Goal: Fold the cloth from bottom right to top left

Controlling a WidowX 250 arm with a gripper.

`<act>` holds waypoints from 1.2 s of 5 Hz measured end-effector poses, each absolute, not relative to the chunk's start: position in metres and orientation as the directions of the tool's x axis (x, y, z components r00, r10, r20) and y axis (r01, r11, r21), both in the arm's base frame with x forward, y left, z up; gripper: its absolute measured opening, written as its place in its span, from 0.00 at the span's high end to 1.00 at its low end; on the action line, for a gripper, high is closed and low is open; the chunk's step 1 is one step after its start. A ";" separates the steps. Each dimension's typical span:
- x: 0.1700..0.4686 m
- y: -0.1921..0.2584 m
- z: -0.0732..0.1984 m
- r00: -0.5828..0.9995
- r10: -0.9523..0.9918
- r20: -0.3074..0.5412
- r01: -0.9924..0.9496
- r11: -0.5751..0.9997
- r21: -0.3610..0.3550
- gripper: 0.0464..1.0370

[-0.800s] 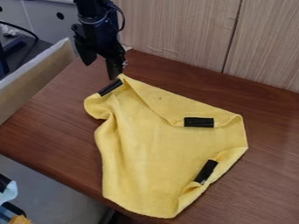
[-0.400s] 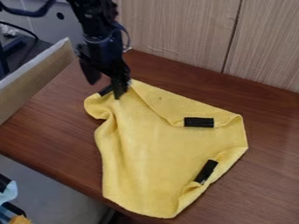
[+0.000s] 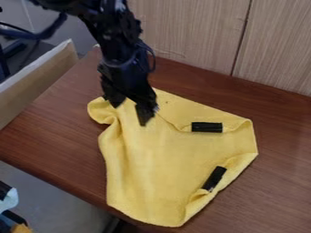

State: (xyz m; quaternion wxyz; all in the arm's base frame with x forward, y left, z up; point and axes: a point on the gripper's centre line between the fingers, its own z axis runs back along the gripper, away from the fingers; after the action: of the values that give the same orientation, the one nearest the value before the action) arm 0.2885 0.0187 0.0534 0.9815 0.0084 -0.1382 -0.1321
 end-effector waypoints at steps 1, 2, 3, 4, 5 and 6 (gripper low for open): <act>0.275 -0.015 0.045 0.903 -0.335 0.269 0.346 0.938 0.005 0.04; 0.261 -0.042 0.037 0.875 -0.413 0.254 0.429 0.903 -0.009 0.04; 0.255 -0.067 0.033 0.842 -0.465 0.274 0.489 0.872 -0.019 0.04; 0.250 -0.083 0.020 0.828 -0.501 0.250 0.525 0.850 -0.035 0.04; 0.246 -0.097 0.004 0.808 -0.545 0.223 0.567 0.823 -0.043 0.04; 0.245 -0.107 -0.009 0.795 -0.572 0.202 0.591 0.805 -0.047 0.09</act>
State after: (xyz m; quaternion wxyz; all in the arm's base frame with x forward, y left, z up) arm 0.2451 -0.1071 -0.0089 0.9458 -0.0538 -0.0894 -0.3075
